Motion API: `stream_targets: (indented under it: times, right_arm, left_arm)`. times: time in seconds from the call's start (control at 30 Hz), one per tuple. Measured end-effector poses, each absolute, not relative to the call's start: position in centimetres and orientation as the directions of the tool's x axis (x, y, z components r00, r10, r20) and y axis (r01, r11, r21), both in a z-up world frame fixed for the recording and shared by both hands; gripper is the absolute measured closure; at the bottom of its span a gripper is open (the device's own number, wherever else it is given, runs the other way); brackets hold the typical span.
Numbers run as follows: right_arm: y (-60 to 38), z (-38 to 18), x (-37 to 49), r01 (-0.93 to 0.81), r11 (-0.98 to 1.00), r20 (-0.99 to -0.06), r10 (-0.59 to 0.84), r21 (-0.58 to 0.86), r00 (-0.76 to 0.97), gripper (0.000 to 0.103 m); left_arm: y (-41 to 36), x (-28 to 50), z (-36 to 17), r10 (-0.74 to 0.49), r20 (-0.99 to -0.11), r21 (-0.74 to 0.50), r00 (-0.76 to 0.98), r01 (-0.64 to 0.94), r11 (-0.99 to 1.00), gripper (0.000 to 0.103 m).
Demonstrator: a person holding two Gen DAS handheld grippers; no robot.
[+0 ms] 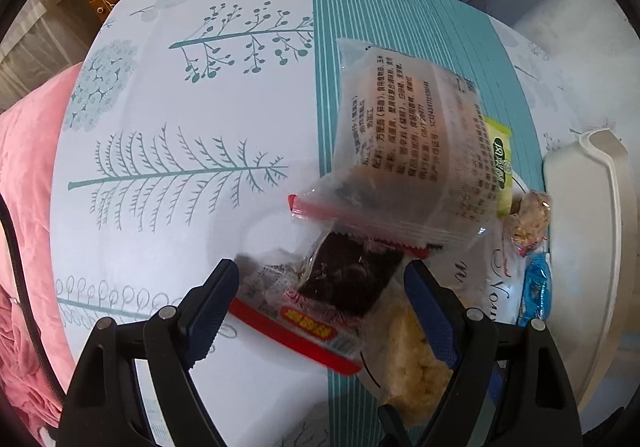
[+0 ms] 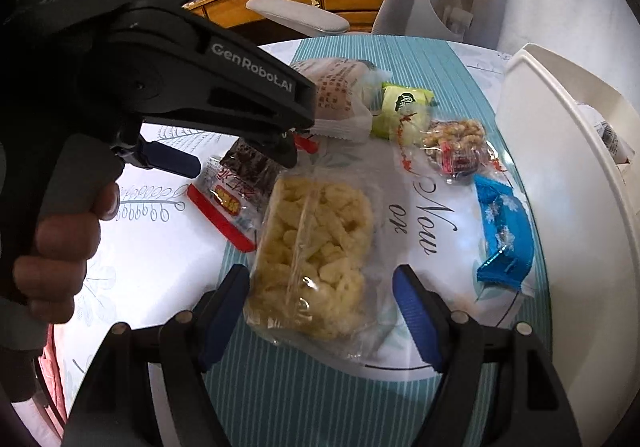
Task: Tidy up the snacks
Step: 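Grasp the red-striped brownie bag with left tool while right tool grasps the clear puff bag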
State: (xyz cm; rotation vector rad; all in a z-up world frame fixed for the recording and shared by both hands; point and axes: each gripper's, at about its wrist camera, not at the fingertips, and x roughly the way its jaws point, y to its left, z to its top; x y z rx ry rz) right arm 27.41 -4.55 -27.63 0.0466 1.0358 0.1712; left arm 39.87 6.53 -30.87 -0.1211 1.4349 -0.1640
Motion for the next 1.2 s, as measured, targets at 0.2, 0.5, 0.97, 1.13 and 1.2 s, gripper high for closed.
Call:
stream_targets:
  times: [0.2,0.5,0.97,1.13,1.2]
  right_arm:
    - [-4.3,-28.3,27.7,-0.128,0.984,-0.858,0.169,0.122,0.484,0.029]
    - [-3.8,-28.1,27.5,-0.149,0.982,-0.862,0.175,0.116,0.476,0.043]
    - [-4.8,-27.0,26.9,-0.112,0.984,-0.874,0.172,0.135,0.455,0.045]
    - [-5.0,-25.9,26.2,-0.108,0.983,-0.868,0.183,0.150,0.462,0.046]
    - [-4.9,-25.4,25.8,-0.108,0.983,-0.863,0.185,0.152,0.469,0.046]
  left_arm:
    - [5.9,40.0,-31.0,-0.141,-0.979,-0.131,0.151,0.074,0.989,0.024]
    - [5.9,40.0,-30.8,-0.123,-0.981,-0.111,0.153,0.080,0.991,0.032]
    - [6.7,38.9,-29.6,-0.147,-0.981,-0.142,0.125,0.052,0.989,0.046]
    - [7.6,37.5,-28.1,-0.148,-0.981,-0.144,0.127,0.040,0.989,0.046]
    - [8.1,36.7,-27.3,-0.144,-0.981,-0.141,0.130,0.036,0.989,0.046]
